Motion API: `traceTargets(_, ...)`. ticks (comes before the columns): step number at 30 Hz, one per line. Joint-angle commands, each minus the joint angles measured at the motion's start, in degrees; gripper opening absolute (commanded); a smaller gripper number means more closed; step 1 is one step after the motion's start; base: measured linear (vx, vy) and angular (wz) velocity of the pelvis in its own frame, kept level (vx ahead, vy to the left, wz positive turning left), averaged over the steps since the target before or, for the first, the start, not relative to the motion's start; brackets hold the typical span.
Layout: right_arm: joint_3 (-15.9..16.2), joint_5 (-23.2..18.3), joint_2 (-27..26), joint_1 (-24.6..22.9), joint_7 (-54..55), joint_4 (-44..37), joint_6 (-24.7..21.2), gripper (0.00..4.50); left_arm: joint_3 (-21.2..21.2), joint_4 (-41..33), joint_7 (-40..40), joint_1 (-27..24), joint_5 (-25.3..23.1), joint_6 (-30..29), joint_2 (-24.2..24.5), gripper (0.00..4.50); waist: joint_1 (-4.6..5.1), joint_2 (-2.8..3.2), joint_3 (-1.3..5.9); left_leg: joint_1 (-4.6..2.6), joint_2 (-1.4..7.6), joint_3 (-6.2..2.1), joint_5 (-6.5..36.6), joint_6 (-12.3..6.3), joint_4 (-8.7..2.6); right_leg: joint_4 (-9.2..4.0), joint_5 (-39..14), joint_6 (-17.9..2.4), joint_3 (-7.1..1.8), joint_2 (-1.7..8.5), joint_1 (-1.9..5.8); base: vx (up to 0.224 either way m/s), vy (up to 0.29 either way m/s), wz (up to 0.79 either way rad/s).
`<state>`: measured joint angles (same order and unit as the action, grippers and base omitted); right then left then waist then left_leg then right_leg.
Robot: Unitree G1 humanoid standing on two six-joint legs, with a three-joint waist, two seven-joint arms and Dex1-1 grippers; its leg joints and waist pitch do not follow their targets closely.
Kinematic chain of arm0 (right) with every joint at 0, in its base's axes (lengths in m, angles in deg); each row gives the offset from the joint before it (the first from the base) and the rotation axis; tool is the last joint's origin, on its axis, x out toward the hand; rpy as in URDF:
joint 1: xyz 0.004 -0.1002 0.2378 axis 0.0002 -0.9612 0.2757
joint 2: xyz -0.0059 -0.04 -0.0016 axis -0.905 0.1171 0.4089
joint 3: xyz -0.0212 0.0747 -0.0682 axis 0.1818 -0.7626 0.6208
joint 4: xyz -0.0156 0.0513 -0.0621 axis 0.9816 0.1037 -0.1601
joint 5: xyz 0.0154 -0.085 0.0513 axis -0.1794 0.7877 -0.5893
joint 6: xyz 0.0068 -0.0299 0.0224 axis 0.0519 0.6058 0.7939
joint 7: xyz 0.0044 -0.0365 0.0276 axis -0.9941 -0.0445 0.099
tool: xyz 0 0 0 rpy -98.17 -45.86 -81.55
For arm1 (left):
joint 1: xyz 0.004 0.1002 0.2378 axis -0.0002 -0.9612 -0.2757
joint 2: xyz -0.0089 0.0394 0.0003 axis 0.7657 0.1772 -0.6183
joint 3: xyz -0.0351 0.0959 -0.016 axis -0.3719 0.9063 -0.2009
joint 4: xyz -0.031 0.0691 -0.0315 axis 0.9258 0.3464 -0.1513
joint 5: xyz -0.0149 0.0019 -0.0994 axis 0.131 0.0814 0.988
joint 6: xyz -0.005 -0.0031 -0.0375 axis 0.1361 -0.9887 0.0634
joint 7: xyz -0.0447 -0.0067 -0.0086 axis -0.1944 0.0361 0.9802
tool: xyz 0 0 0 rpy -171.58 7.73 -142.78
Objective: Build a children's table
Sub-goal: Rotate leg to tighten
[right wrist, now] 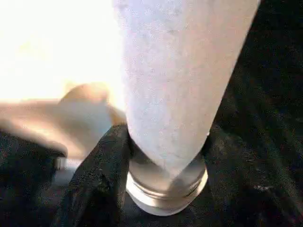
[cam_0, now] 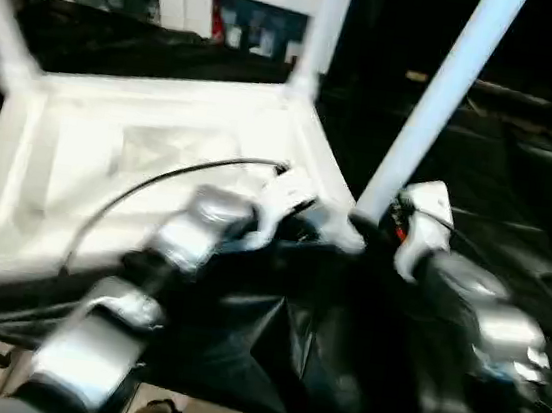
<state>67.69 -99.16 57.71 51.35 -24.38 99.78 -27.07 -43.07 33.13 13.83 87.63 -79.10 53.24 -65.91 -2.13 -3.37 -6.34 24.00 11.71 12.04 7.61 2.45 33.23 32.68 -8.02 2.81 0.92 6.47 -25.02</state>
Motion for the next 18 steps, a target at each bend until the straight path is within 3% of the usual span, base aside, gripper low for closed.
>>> traceTargets(1, 1.2, 0.4, -4.8, 0.4, 5.9, 6.2, -1.4, 1.96, -1.7, 3.7, -8.6, 3.3, -1.2, 0.3, -2.7, 0.00, 0.99, 0.52, 3.79, -3.79, 0.23, -2.13, 34.4, 5.04, -4.33, -6.15, -38.1, -4.7, 1.44, 0.42, 0.24, -0.068, 0.033, -0.05)
traceTargets(2, 1.3, 0.4, -5.0, 0.6, 6.1, 6.4, -1.1, 1.96, -1.6, 3.8, -8.5, 3.4, -1.2, 0.4, -2.8, 0.00, 1.40, 0.70, 3.79, -3.62, 0.36, -2.61, 36.2, 5.09, -4.82, -6.48, -36.9, -4.3, 2.18, 0.28, 1.16, -0.068, 0.033, -0.05)
traceTargets(3, 1.6, 0.4, -5.8, 1.3, 6.2, 6.9, -0.3, 1.96, -1.3, 4.1, -8.5, 3.7, -1.5, 1.0, -3.2, 0.00, 1.35, 1.00, 3.78, -3.51, 0.58, -2.86, 36.7, 5.06, -5.23, -6.34, -35.5, -4.5, 2.36, 0.43, 1.67, 0.000, 0.000, 0.00)
traceTargets(4, 2.0, 0.5, -6.5, 2.3, 5.9, 7.3, 0.8, 1.96, -0.8, 4.6, -8.1, 4.1, -1.8, 1.8, -3.7, 0.00, 1.45, 1.58, 3.52, -3.48, 0.94, -3.11, 38.7, 5.13, -6.02, -6.47, -32.5, -5.0, 2.99, 0.35, 2.18, 0.000, 0.000, 0.00)
traceTargets(6, 2.3, 0.4, -6.4, 2.6, 5.1, 7.3, 1.7, 1.96, -0.7, 4.5, -7.5, 4.1, -1.7, 2.1, -3.7, 0.00, 1.45, 1.56, 3.55, -3.83, 1.10, -3.16, 41.0, 5.33, -6.44, -6.47, -29.3, -6.0, 3.30, 0.40, 2.50, 0.000, 0.000, 0.00)
traceTargets(7, 2.5, 0.7, -6.5, 3.0, 4.3, 7.2, 3.0, 1.96, -0.6, 4.9, -6.8, 4.3, -1.7, 2.8, -3.9, 0.00, 1.31, 1.52, 3.35, -4.12, 0.95, -2.97, 41.3, 4.96, -6.33, -6.93, -29.9, -6.2, 3.51, 0.68, 2.21, 0.000, 0.000, 0.00)
traceTargets(8, 1.5, 0.1, -6.2, 3.4, 2.8, 6.4, 4.2, 2.52, -0.1, 5.2, -4.5, 4.0, -1.8, 4.7, -3.4, 0.00, 1.25, 1.18, 3.45, -4.27, 0.68, -2.86, 40.0, 4.56, -5.94, -7.39, -31.3, -6.0, 3.68, 1.14, 2.26, 0.000, 0.000, 0.00)
traceTargets(11, 0.7, -0.3, -5.2, 3.4, 1.6, 5.7, 4.5, 2.75, 0.3, 5.3, -3.1, 3.7, -1.9, 5.4, -2.7, 0.00, 0.86, 0.91, 3.59, -3.45, 0.38, -2.73, 33.7, 3.47, -5.74, -7.69, -33.8, -5.6, 3.43, 2.13, 2.73, 0.000, 0.000, 0.00)
traceTargets(12, 0.5, -0.6, -3.3, 3.3, -0.5, 5.0, 4.8, 2.84, 0.5, 5.4, -1.9, 3.5, -1.9, 5.5, -2.0, 0.00, 0.90, 0.83, 3.55, -3.12, 0.46, -2.76, 32.6, 3.40, -5.87, -7.55, -33.5, -5.5, 3.37, 2.07, 2.82, 0.000, 0.000, 0.00)
traceTargets(18, 2.0, -2.7, 5.4, 1.0, -12.0, -0.4, 3.9, 3.38, 1.9, 2.6, 6.2, 1.6, -1.4, 6.4, 1.2, 0.00, 0.39, 0.95, 3.71, -3.22, 0.91, -2.34, 30.8, 2.73, -6.06, -6.60, -27.0, -8.1, 2.62, 1.79, 2.60, 0.000, 0.000, 0.00)
